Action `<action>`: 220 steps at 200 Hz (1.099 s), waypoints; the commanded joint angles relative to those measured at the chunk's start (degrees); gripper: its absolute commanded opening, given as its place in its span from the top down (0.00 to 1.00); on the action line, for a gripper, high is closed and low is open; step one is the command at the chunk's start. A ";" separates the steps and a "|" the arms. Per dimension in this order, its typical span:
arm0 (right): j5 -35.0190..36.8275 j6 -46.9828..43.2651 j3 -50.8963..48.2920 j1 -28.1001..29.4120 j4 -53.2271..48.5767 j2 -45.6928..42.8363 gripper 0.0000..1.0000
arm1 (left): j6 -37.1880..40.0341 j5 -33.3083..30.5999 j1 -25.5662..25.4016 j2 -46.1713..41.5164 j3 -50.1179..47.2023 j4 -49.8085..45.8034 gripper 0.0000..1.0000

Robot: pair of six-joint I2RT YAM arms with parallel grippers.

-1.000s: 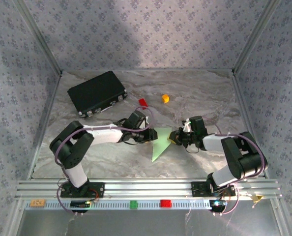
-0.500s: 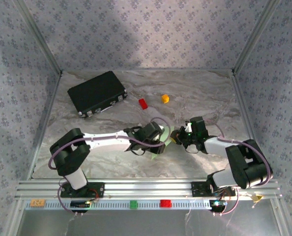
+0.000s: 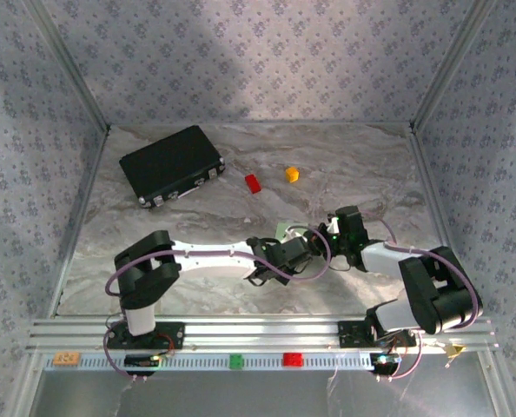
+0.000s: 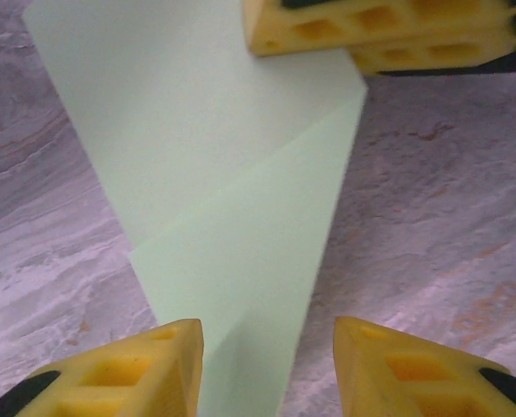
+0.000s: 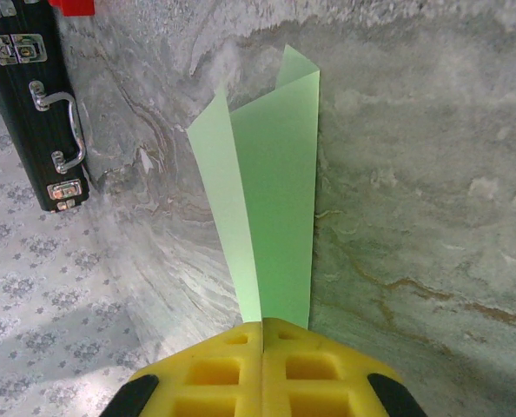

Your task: Fold a paper plane with a square sheet of paper (pick it up from the middle)

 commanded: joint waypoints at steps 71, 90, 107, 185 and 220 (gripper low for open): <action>-0.14 1.12 0.47 -0.07 -1.65 -0.57 1.00 | -1.20 -3.42 -2.13 3.82 2.52 -0.68 0.59; -0.19 1.21 0.53 -0.04 -1.63 -0.61 1.00 | -1.57 -4.45 -2.16 4.56 3.02 -1.30 0.60; -0.22 1.43 0.40 -0.11 -1.71 -0.82 1.00 | -1.73 -5.49 -2.43 5.16 3.29 -1.84 0.61; -0.30 1.65 0.31 -0.29 -2.18 -1.35 1.00 | -1.42 -13.51 -4.94 8.25 6.28 -5.89 0.66; -0.34 1.58 0.20 -0.34 -2.27 -1.44 1.00 | -2.08 -14.66 -5.12 7.83 6.28 -6.42 0.69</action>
